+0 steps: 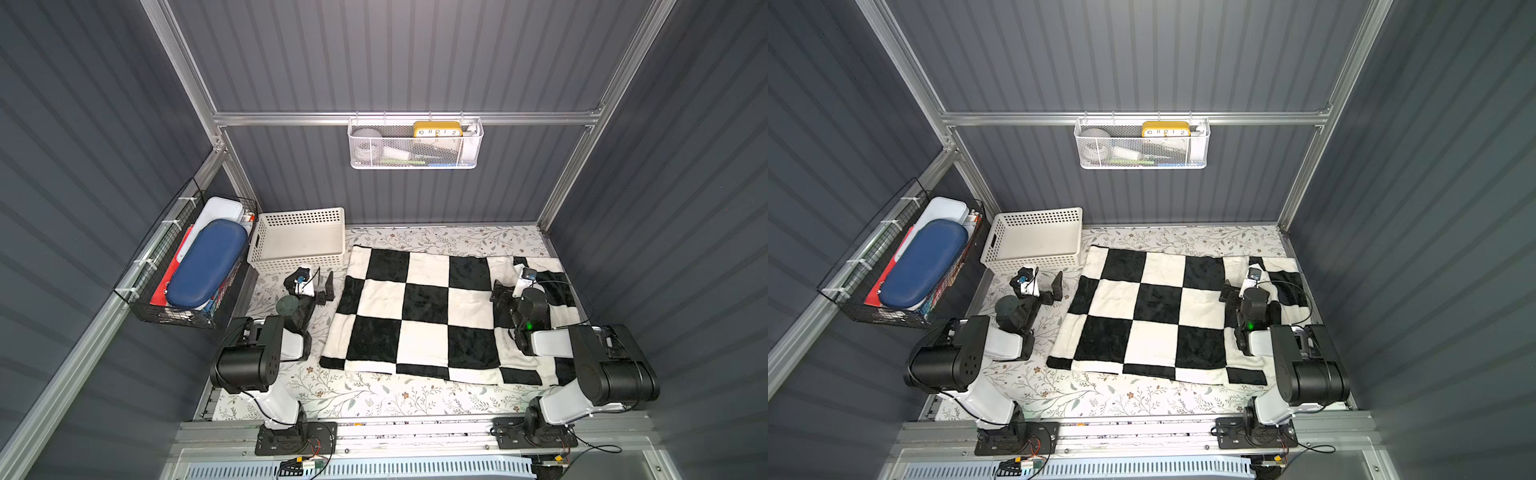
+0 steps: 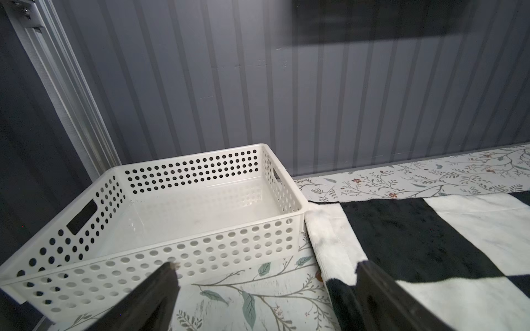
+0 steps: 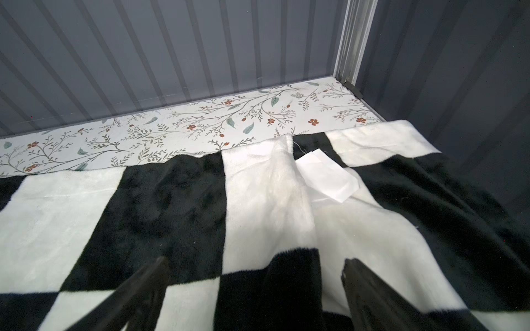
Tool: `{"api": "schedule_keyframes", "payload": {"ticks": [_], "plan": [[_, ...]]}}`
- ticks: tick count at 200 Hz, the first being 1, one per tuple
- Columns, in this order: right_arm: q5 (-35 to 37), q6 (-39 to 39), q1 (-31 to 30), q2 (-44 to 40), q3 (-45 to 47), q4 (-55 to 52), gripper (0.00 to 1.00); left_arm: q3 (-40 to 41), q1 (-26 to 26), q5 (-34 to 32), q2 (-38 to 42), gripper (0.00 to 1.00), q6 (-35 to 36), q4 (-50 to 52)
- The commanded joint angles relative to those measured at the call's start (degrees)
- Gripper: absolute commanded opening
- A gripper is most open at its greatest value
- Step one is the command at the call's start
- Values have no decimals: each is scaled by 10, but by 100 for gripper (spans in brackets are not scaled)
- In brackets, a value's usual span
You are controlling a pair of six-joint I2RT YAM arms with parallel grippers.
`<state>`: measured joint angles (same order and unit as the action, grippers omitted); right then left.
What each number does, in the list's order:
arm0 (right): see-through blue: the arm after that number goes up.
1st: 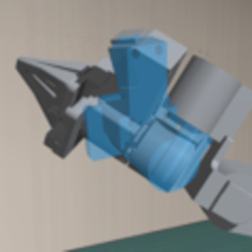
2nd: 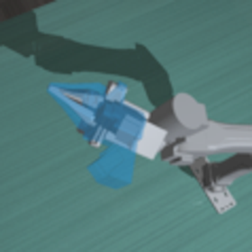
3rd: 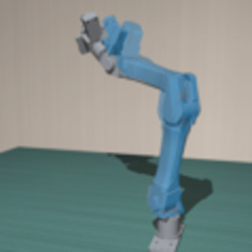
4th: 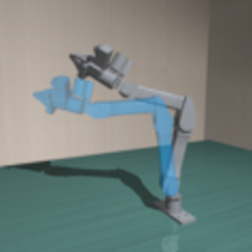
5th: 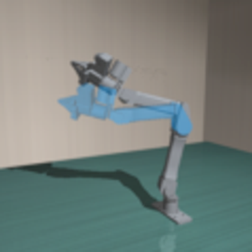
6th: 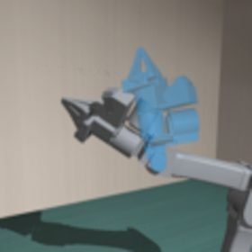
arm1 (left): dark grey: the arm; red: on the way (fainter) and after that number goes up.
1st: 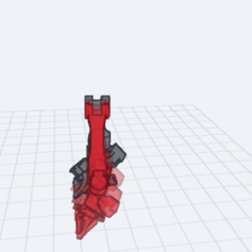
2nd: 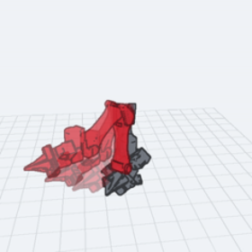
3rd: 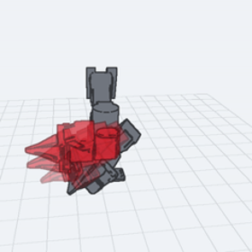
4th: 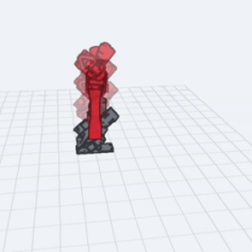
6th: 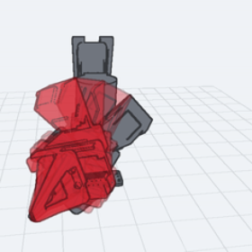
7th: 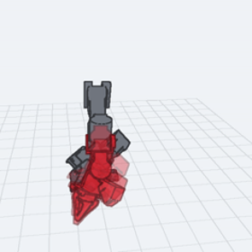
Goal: Roll up the pillowcase
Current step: Move the pillowcase to the center of the board.
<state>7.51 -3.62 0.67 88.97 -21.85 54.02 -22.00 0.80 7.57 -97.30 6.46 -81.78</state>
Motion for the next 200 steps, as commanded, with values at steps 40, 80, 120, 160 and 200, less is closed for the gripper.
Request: {"api": "schedule_keyframes", "payload": {"ticks": [40,80,120,160,200], "plan": [[-1,-1,0,7,4,10,99,-6,-2,9,-2,99,-2,0],[-1,-2,1,7,4,10,99,-6,-2,9,-2,99,-2,-1],[0,-2,0,7,5,11,99,-6,-2,9,-1,100,-2,-1],[-1,-2,0,7,5,14,99,-6,-2,9,-1,99,-2,-2],[53,0,-13,-17,-4,-16,99,-16,2,-30,32,99,10,45]]}}
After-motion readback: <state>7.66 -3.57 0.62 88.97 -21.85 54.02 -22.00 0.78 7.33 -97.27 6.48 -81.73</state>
